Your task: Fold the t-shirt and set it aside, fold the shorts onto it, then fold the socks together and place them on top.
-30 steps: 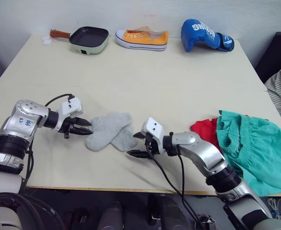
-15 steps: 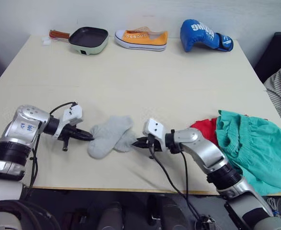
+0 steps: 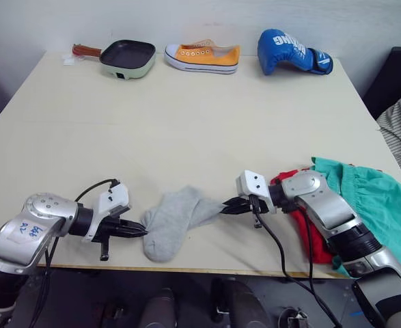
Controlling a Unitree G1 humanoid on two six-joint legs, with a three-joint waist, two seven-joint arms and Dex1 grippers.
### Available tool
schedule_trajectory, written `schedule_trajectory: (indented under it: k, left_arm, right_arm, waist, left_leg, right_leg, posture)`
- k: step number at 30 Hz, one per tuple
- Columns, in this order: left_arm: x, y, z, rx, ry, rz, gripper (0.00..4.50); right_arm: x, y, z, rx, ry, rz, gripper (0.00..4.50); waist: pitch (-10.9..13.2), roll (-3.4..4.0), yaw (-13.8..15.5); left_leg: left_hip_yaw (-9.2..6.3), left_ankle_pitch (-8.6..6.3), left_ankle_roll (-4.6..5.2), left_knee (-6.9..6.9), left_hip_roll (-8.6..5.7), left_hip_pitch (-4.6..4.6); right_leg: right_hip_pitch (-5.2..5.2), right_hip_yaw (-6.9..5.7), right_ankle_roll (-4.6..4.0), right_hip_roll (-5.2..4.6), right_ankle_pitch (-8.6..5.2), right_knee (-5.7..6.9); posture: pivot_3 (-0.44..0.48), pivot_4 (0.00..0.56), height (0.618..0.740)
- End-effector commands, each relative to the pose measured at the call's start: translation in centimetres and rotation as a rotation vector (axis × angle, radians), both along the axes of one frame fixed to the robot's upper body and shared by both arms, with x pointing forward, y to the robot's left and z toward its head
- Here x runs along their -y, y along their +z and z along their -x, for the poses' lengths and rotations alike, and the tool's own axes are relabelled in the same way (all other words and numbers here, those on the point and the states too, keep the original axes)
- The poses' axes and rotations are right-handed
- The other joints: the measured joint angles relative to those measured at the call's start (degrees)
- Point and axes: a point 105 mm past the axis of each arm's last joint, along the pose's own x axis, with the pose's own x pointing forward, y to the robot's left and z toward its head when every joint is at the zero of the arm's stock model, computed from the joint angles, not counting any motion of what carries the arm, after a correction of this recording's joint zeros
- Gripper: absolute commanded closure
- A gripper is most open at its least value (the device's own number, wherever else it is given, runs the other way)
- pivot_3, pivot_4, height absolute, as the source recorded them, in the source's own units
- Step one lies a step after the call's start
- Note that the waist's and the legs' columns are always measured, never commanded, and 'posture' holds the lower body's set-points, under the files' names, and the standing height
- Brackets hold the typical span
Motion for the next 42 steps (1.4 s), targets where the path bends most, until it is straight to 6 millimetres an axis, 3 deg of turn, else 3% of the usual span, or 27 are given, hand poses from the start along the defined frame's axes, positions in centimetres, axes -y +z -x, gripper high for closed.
schedule_trajectory:
  k: [1,5,7,8,13,14,19,23,26,31,39,42]
  left_arm:
    - [-0.1,0.9,-0.3,0.046,0.072,0.016,4.5]
    - [-0.2,1.0,-0.3,0.048,0.097,0.026,4.5]
    - [-0.5,1.5,-0.3,0.061,0.094,0.025,4.08]
    - [-0.8,1.8,-0.3,0.077,0.095,0.015,3.87]
    - [-1.8,3.5,0.6,0.096,0.069,-0.003,2.26]
    - [-1.8,3.9,1.2,0.089,0.052,0.006,2.25]
    - [0.2,5.0,3.9,0.035,-0.065,0.087,2.25]
    - [2.5,4.0,3.9,0.04,-0.108,0.116,2.25]
    - [3.2,1.9,3.6,0.041,-0.144,0.046,2.25]
    - [3.4,-1.2,2.6,0.053,-0.164,-0.031,2.25]
    - [3.7,-3.0,1.5,0.084,-0.164,-0.063,2.25]
    - [3.9,-3.2,1.6,0.068,-0.163,-0.042,2.84]
  right_arm:
    - [-0.2,1.2,-0.9,0.093,-0.018,-0.032,4.48]
    - [-0.3,1.2,-1.4,0.104,-0.04,-0.041,4.48]
    - [-0.1,1.4,-1.4,0.078,-0.053,-0.052,4.5]
    - [0.1,1.6,-1.2,0.08,-0.051,-0.051,3.98]
    - [1.0,2.5,-0.8,0.133,-0.033,-0.03,2.37]
    - [1.2,2.9,-0.5,0.14,-0.018,-0.029,2.07]
    - [0.6,5.0,0.1,0.139,0.04,-0.081,2.07]
    - [-1.9,6.2,-1.0,0.148,0.041,-0.12,2.07]
    - [-4.3,5.5,-2.6,0.162,0.017,-0.089,2.07]
    - [-6.6,4.0,-5.6,0.139,-0.088,-0.026,2.07]
    - [-7.6,2.5,-7.0,0.093,-0.137,0.013,2.07]
    - [-7.8,2.1,-6.9,0.086,-0.132,0.016,2.65]
  waist:
    - [0.0,0.0,0.0]
    - [0.0,0.0,0.0]
    - [0.0,0.0,0.0]
    - [0.0,0.0,0.0]
    - [0.0,0.01,-0.1]
    - [0.0,0.01,-0.1]
    - [0.0,0.02,0.0]
    - [0.0,0.03,-0.1]
    - [0.0,0.02,-0.5]
    - [0.0,0.03,-1.0]
    - [0.0,0.05,-1.0]
    - [0.0,0.07,-1.0]
  left_leg:
    - [0.0,0.0,0.0,0.0,-0.01,0.0]
    - [0.01,0.01,-0.01,0.01,-0.01,0.0]
    - [0.01,0.01,-0.02,0.01,-0.01,0.0]
    - [0.01,0.01,-0.02,0.01,-0.01,-0.01]
    - [0.01,0.01,-0.02,0.0,0.0,0.01]
    - [0.01,0.01,-0.02,0.0,0.0,0.0]
    - [0.0,0.01,-0.02,-0.01,0.0,0.0]
    - [0.01,0.01,-0.02,-0.01,-0.02,0.12]
    - [0.06,0.03,-0.06,-0.03,0.0,0.23]
    - [0.21,0.05,-0.08,-0.09,-0.02,0.28]
    - [0.22,0.05,-0.04,-0.08,-0.05,0.31]
    - [0.23,0.05,-0.04,-0.08,-0.05,0.41]
  right_leg:
    - [0.0,0.01,0.0,0.0,0.0,0.0]
    - [0.0,0.01,0.0,0.0,0.0,0.0]
    - [0.0,0.01,0.0,-0.01,0.0,0.01]
    - [0.0,0.01,0.0,0.0,0.0,0.01]
    - [0.0,0.01,-0.01,0.0,0.0,-0.02]
    - [0.0,0.01,-0.01,0.0,0.0,-0.02]
    - [0.01,0.02,-0.01,0.0,0.0,-0.05]
    - [0.08,0.08,-0.01,0.0,0.0,0.0]
    - [0.12,0.13,-0.02,0.06,0.0,0.06]
    - [0.11,0.26,-0.03,0.05,0.0,0.06]
    - [0.16,0.3,-0.02,-0.02,0.0,0.08]
    - [0.22,0.32,-0.02,-0.02,0.0,0.11]
  posture:
    - [0.0,0.15,0.74]
    - [0.0,0.15,0.74]
    - [0.0,0.15,0.74]
    - [0.0,0.15,0.74]
    - [0.0,0.15,0.74]
    - [0.0,0.15,0.74]
    - [0.0,0.15,0.74]
    - [0.0,0.15,0.74]
    - [0.0,0.15,0.74]
    - [0.0,0.15,0.74]
    - [0.0,0.15,0.74]
    - [0.0,0.15,0.74]
